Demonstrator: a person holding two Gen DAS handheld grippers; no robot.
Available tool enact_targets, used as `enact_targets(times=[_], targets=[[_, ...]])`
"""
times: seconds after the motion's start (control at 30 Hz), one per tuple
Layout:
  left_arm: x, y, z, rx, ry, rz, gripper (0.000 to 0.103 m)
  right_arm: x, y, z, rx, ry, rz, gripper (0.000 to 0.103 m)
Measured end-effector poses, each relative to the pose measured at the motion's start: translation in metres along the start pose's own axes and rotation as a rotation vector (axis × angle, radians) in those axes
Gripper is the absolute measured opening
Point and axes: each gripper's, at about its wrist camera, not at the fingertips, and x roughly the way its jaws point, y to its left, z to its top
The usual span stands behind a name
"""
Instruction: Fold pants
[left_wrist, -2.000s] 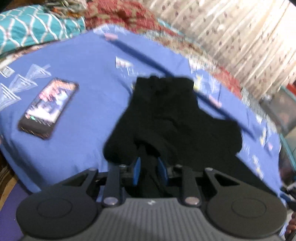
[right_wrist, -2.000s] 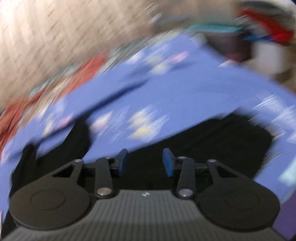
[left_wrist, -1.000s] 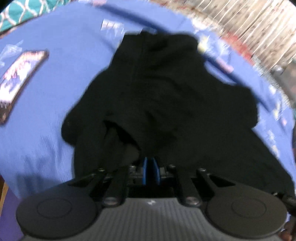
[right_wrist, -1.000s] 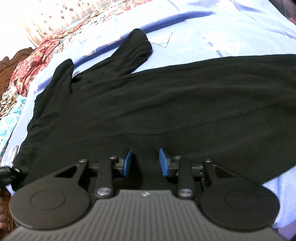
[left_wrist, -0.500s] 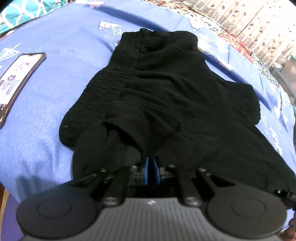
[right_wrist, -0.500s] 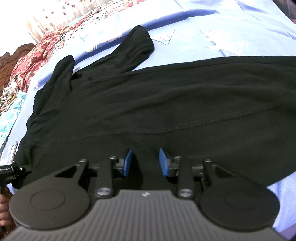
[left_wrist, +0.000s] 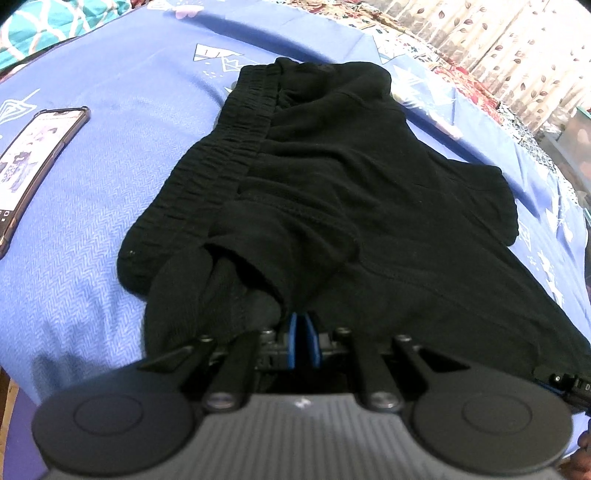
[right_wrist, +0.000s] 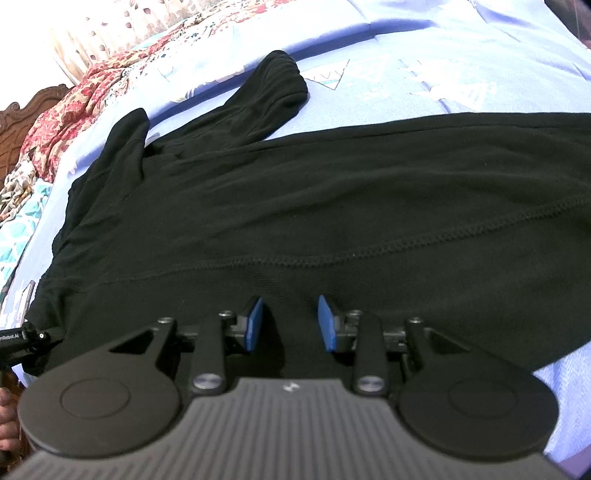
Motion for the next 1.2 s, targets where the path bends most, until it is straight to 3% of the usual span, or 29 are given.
enact_targets(times=[0.27,0.37,0.47,0.6,0.77,0.83,0.97,1.2], targets=[[-0.001,-0.005,-0.002,0.027,-0.01,0.008,0.01,-0.003,0.004,0.003,0.01,0.006,0.006,0.037],[-0.008,-0.006,-0.001,0.028,-0.023,-0.012,0.01,-0.017,0.001,0.012,0.031,-0.058,0.049,0.037],[-0.024,-0.011,0.004,0.051,-0.083,-0.072,0.01,-0.028,-0.003,0.027,0.052,-0.12,0.047,0.037],[-0.035,-0.021,0.02,0.077,-0.15,-0.099,0.01,-0.028,-0.018,0.052,0.103,-0.164,0.038,0.038],[-0.003,-0.023,0.032,0.091,-0.097,-0.034,0.01,-0.015,-0.027,0.086,0.137,-0.188,0.039,0.038],[0.023,-0.019,0.03,0.069,-0.006,0.025,0.01,-0.007,-0.028,0.101,0.127,-0.197,0.038,0.04],[0.026,-0.02,0.024,0.093,-0.023,0.044,0.007,0.021,-0.035,0.14,0.166,-0.183,0.049,0.06],[0.025,-0.017,0.025,0.084,-0.015,0.035,0.007,0.111,-0.048,0.202,0.395,-0.072,0.083,0.06]])
